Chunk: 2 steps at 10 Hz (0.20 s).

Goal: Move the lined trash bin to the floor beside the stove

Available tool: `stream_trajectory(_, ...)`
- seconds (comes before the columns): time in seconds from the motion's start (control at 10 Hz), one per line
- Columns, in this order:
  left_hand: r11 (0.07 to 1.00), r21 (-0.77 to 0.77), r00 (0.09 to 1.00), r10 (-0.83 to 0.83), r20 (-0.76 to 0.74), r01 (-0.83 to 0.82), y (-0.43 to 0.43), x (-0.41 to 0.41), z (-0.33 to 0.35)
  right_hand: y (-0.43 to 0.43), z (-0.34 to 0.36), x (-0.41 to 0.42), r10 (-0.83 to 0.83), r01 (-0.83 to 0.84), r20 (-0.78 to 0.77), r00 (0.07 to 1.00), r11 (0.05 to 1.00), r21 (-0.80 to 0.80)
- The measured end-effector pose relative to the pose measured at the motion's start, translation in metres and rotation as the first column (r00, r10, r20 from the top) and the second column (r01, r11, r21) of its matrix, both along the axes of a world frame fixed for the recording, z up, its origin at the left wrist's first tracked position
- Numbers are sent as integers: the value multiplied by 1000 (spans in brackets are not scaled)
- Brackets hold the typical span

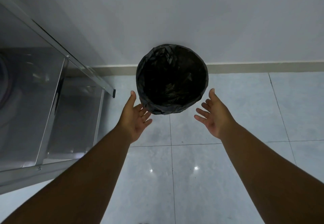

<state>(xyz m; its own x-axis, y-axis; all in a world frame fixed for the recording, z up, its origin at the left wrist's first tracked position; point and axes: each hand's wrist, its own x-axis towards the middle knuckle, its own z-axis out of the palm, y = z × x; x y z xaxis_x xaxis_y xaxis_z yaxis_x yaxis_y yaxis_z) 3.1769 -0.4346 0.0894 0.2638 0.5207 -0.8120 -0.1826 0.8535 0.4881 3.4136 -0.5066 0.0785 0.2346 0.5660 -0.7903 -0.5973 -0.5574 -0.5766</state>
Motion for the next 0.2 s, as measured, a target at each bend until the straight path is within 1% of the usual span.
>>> stream_trajectory(0.1, 999, -26, 997, -39, -59, 38, -17, -7, 19, -19, 18, 2, 41, -40, 44, 998, 998, -43)
stream_trajectory(0.2, 991, -13, 981, -137, -137, 137, -42, -20, 46, -44, 45, 5, 129, -119, 119, 984, 989, -90)
